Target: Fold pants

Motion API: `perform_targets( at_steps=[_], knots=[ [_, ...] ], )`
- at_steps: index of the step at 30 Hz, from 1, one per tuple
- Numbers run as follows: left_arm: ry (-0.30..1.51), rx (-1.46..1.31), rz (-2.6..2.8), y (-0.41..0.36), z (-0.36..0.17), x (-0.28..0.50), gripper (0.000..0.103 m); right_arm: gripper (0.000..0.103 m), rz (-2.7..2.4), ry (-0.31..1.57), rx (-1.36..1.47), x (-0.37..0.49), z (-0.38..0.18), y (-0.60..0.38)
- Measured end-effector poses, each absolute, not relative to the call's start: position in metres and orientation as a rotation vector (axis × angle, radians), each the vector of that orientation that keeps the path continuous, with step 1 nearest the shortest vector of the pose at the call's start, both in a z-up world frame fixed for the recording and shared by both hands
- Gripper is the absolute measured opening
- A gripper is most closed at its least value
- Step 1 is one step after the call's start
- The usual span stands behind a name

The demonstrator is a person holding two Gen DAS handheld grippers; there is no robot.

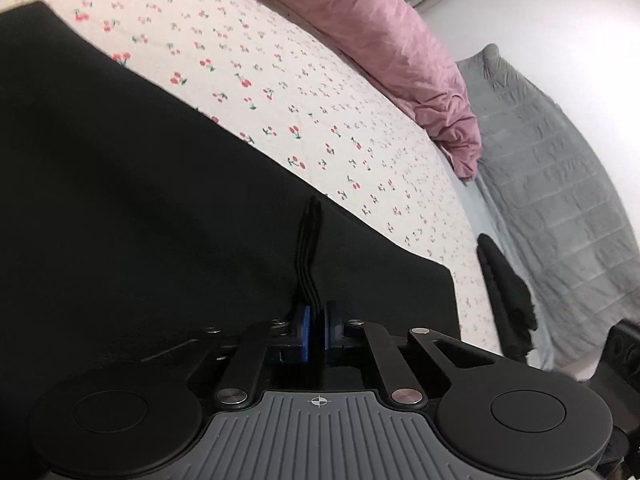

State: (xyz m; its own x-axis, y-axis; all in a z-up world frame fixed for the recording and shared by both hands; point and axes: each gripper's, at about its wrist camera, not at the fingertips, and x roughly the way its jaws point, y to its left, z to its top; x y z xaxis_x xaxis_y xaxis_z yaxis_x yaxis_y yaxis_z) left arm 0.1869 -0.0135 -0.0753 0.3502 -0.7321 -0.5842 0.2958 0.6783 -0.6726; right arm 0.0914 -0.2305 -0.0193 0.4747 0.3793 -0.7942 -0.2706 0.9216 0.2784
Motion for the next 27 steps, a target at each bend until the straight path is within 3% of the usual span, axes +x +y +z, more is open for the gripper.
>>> perform_targets(
  at_steps=[11,17,21,27],
  knots=[
    [0.851,-0.251,-0.541,0.005,-0.026,0.171,0.002,0.045,0.318,0.974,0.092,0.096,-0.017,-0.235],
    [0.803,-0.227,-0.369,0.073,0.003,0.185,0.002,0.049,0.343,0.973,0.087,0.109,-0.018,-0.212],
    [0.777,-0.214,-0.228,0.119,0.015,0.189,0.002,0.060,0.372,0.962,0.061,0.113,-0.017,-0.192],
    [0.770,-0.192,-0.046,0.180,0.018,0.195,0.002,0.064,0.430,0.957,0.037,0.121,-0.022,-0.160]
  ],
)
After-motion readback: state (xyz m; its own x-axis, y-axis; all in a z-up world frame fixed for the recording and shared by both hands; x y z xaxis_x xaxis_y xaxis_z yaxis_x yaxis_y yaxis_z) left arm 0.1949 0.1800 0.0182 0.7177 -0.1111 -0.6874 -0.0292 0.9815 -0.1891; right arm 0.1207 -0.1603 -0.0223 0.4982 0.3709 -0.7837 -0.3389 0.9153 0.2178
